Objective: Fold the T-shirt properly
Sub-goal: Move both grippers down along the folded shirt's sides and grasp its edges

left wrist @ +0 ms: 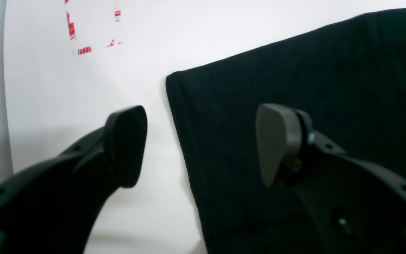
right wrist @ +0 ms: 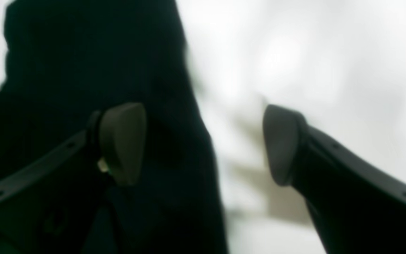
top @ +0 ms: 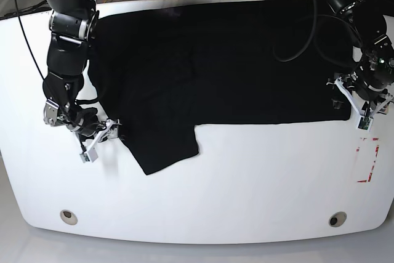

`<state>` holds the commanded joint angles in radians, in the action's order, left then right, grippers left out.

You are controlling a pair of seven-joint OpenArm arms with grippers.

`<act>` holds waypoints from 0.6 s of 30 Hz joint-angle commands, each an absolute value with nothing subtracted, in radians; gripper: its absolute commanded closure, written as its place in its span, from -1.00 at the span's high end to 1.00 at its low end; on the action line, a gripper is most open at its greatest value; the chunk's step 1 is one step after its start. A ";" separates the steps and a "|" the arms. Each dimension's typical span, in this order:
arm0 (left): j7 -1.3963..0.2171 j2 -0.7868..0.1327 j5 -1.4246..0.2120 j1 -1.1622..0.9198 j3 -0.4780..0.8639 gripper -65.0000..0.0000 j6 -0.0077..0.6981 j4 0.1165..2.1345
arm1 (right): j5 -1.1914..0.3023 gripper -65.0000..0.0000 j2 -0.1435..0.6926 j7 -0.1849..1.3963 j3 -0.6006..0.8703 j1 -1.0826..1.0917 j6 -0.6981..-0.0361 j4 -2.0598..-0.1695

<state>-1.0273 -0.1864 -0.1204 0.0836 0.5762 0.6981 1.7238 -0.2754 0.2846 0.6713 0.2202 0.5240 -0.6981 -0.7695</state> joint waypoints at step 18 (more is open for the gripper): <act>-0.774 -0.248 -0.120 0.203 0.572 0.92 0.521 1.291 | -0.272 -0.89 0.243 0.668 0.200 0.524 -0.698 -0.768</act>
